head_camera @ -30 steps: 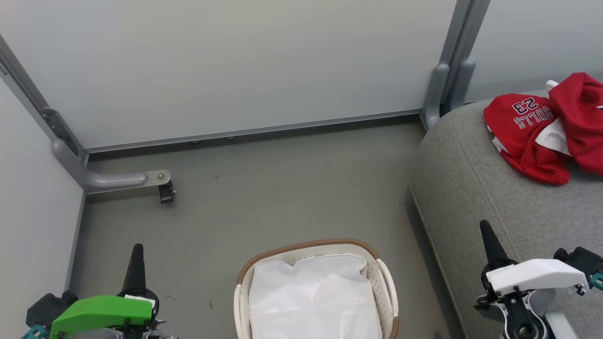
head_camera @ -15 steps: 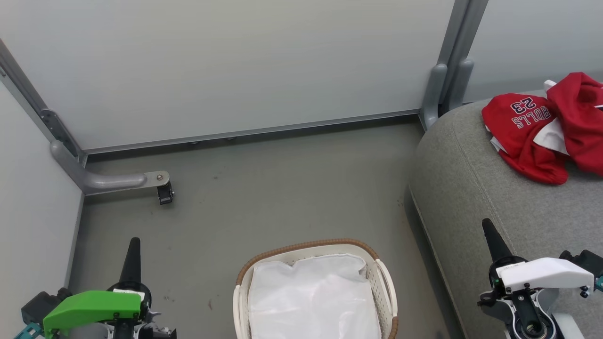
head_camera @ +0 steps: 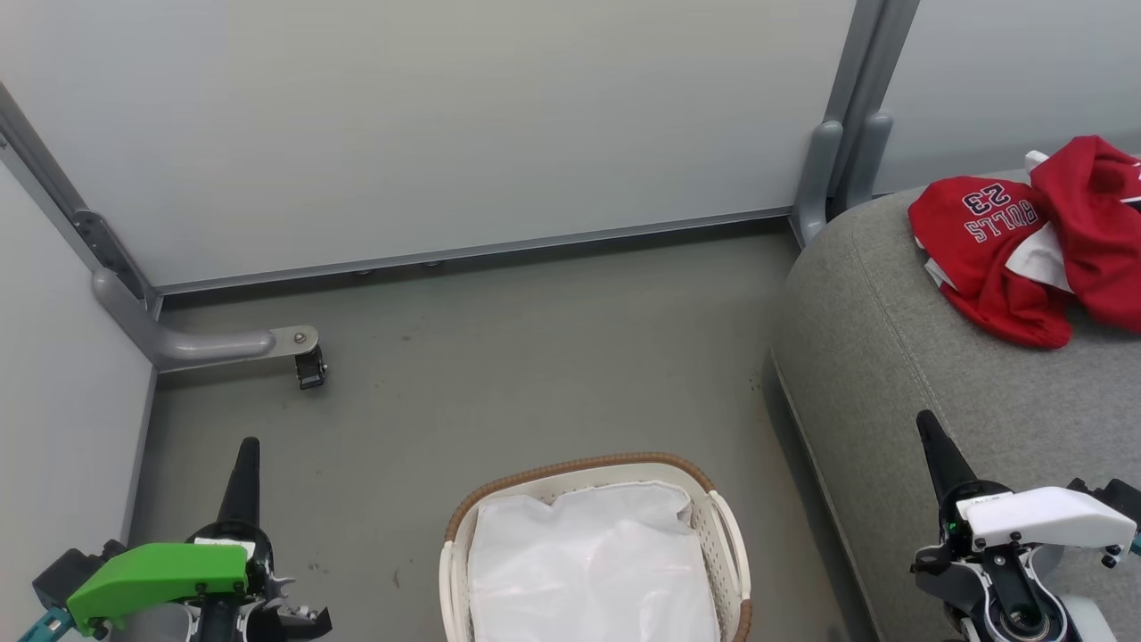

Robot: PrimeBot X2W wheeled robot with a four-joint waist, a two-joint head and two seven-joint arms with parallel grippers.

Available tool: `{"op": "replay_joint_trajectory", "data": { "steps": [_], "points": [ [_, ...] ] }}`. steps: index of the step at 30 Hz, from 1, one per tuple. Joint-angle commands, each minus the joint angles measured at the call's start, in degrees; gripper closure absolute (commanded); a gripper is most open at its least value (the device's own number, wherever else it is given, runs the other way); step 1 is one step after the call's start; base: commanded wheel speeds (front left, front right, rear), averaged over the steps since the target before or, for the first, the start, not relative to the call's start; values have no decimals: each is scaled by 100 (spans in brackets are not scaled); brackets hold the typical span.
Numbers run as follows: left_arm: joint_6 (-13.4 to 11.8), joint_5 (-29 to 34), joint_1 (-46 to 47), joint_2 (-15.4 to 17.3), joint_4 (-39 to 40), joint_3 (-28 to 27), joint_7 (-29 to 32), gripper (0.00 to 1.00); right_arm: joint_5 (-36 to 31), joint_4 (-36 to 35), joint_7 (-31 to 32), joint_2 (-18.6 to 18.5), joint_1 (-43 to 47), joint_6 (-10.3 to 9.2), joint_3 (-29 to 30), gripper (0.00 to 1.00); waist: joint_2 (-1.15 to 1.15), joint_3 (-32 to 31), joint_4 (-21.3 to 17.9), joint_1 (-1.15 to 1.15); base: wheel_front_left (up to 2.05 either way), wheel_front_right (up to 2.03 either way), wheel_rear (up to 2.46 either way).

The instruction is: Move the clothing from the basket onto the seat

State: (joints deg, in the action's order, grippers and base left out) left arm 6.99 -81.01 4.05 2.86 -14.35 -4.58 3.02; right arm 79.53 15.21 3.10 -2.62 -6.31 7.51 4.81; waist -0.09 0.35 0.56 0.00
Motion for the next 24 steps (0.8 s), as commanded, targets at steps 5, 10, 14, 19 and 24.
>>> {"op": "replay_joint_trajectory", "data": {
  "steps": [5, 10, 14, 19, 24],
  "points": [
    [28, -282, 150, 21, 38, -62, 99, 100, 313, -72, 94, -34, 2, -2, 55, 100, 7, -3, -10, 0, 0, 0, 0],
    [38, -460, 169, 21, 38, -90, 148, 100, 520, -84, 153, -36, 6, -2, 84, 100, 8, -6, -18, 0, 0, 0, 0],
    [46, -607, 192, 20, 38, -117, 190, 100, 684, -95, 193, -37, 9, -2, 106, 100, 8, -8, -26, 0, 0, 0, 0],
    [55, -787, 219, 20, 40, -147, 245, 100, 885, -106, 256, -39, 13, -2, 132, 100, 9, -11, -35, 0, 0, 0, 0],
    [55, -949, 233, 19, 38, -174, 294, 100, 1071, -117, 306, -39, 17, -2, 155, 100, 9, -14, -44, 0, 0, 0, 0]
  ]
}}
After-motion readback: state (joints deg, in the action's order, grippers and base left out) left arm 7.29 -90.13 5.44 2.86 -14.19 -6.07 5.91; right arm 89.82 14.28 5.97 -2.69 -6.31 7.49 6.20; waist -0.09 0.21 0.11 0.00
